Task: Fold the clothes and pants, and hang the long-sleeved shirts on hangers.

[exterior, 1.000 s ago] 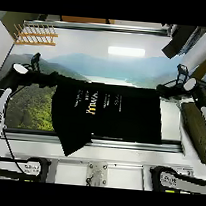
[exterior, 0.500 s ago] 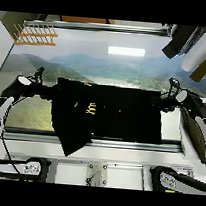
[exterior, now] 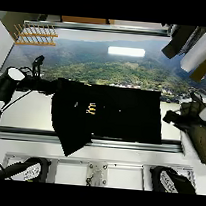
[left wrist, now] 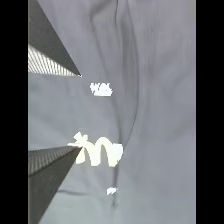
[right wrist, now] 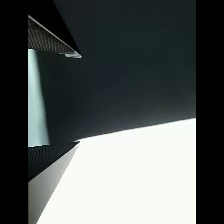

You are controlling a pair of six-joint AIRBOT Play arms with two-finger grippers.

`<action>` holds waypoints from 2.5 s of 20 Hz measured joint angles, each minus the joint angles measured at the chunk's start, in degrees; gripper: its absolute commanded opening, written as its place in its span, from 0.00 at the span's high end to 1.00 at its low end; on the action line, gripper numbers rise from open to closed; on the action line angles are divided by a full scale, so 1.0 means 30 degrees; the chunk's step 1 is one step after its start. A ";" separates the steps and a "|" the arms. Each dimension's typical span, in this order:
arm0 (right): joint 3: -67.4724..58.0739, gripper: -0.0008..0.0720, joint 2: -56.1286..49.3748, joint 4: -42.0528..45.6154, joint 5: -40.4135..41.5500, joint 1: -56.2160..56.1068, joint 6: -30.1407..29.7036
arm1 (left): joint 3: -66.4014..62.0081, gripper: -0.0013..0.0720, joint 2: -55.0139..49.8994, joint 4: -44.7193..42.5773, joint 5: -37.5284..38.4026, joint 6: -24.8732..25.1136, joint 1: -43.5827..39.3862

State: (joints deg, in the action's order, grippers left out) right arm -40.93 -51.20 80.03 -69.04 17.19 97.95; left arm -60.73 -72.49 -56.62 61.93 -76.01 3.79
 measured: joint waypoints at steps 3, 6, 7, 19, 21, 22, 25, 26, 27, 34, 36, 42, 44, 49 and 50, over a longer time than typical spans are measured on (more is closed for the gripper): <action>0.2820 0.18 0.1814 -0.0568 -0.0663 0.1923 0.1814 | -0.0015 0.39 0.0073 -0.0131 0.0240 -0.0022 -0.1231; 0.5107 0.18 0.2514 -0.1996 -0.0364 0.2630 0.2761 | -0.0015 0.39 -0.0379 -0.0197 0.0226 -0.0153 -0.2164; 0.5639 0.18 0.2572 -0.2368 -0.0131 0.2630 0.3009 | -0.0015 0.39 -0.0561 -0.0197 0.0204 -0.0153 -0.2390; 0.7388 0.19 0.0969 -0.3184 0.3191 -0.0532 0.5340 | -0.0015 0.39 -0.1231 -0.0131 -0.0153 -0.0219 -0.2885; 0.7395 0.19 0.0794 -0.3184 0.3672 -0.0750 0.5595 | -0.0015 0.39 -0.1231 -0.0131 -0.0182 -0.0219 -0.2885; 0.7395 0.19 0.0743 -0.3191 0.3869 -0.0809 0.5705 | -0.0015 0.39 -0.1231 -0.0131 -0.0197 -0.0219 -0.2885; 0.7402 0.53 0.0648 -0.3016 0.4517 -0.0918 0.5756 | -0.0015 0.39 -0.1231 -0.0124 -0.0189 -0.0219 -0.2885; 0.7417 0.66 0.0612 -0.2805 0.4699 -0.0933 0.5799 | -0.0015 0.39 -0.1231 -0.0124 -0.0197 -0.0219 -0.2885; 0.7431 0.85 0.0605 -0.2674 0.4816 -0.0947 0.5807 | -0.0015 0.39 -0.1239 -0.0124 -0.0197 -0.0219 -0.2892; 0.7410 0.97 0.0597 -0.2594 0.4940 -0.0984 0.5850 | 0.0474 0.40 0.0182 -0.2732 0.0714 -0.2011 -0.1763; 0.7410 0.97 0.0597 -0.2594 0.4874 -0.0984 0.5850 | 0.1865 0.12 0.1304 -0.4306 0.1428 -0.2987 -0.1013; 0.7410 0.97 0.0597 -0.2601 0.4809 -0.0984 0.5282 | 0.7861 0.11 0.4233 -0.6127 0.1851 -0.4350 0.1341; 0.7410 0.97 0.0597 -0.2601 0.4823 -0.0984 0.5202 | 0.9362 0.11 0.4561 -0.6113 0.1617 -0.4481 0.1464; 0.7410 0.97 0.0597 -0.2608 0.4911 -0.0984 0.5064 | 1.1395 0.11 0.4838 -0.5355 0.0437 -0.4699 0.0007; 0.7410 0.97 0.0597 -0.2608 0.4940 -0.0984 0.5064 | 1.1642 0.11 0.4852 -0.5289 0.0182 -0.4881 -0.0372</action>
State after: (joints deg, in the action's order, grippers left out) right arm -18.70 -49.41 72.20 -54.22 14.24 113.14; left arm -25.80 -57.93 -72.49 62.48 -90.65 2.68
